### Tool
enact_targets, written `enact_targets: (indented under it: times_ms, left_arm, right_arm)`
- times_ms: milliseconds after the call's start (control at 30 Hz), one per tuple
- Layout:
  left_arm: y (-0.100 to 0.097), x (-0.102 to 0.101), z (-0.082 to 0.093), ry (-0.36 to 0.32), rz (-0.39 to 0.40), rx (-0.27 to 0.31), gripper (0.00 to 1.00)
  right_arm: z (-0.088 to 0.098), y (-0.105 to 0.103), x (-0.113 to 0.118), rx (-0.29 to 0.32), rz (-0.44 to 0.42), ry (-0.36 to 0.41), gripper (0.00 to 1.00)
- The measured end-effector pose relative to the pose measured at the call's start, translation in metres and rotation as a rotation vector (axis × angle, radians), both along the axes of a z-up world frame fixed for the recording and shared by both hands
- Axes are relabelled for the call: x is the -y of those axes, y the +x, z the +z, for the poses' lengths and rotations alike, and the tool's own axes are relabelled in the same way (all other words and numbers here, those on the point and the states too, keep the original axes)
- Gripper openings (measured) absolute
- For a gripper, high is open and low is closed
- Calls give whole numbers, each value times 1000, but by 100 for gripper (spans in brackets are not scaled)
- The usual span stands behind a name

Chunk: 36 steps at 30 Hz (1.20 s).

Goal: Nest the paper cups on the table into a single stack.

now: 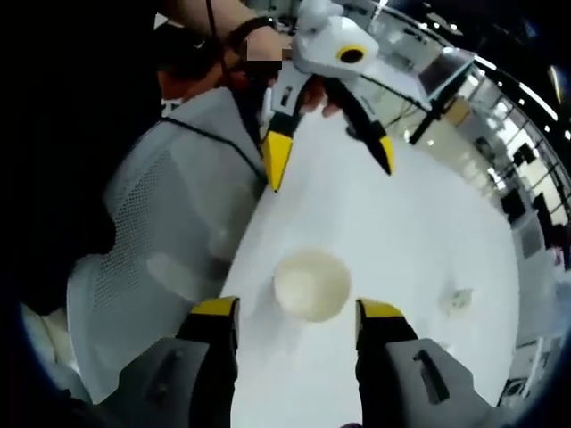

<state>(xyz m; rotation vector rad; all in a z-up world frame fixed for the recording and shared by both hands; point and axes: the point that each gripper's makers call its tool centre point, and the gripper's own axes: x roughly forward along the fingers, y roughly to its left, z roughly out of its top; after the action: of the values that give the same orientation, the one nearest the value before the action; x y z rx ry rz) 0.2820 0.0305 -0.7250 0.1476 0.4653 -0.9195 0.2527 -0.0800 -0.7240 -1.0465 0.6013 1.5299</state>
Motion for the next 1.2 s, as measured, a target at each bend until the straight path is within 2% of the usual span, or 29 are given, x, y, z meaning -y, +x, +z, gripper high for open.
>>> enact_targets:
  times_ms: [333,400,533,700,833,1067,1200]
  left_arm:
    - [-1,2,0,-3,-12,-4,94]
    - [-2,2,0,1,-18,-1,94]
    - [-1,0,0,-1,-20,-2,94]
    - [1,-6,1,15,-31,2,94]
    - [4,-10,5,2,-12,6,94]
    - [4,-11,2,2,-9,0,94]
    - [5,-11,4,-3,-7,2,94]
  right_arm:
    - [0,14,7,-15,-144,74,51]
    - [-1,18,11,-16,-182,84,52]
    - [2,23,16,-44,-284,152,55]
    - [5,32,28,-45,-367,195,55]
    - [8,42,43,-6,-440,223,55]
    - [11,58,57,-16,-594,305,55]
    - [13,62,62,-24,-637,337,56]
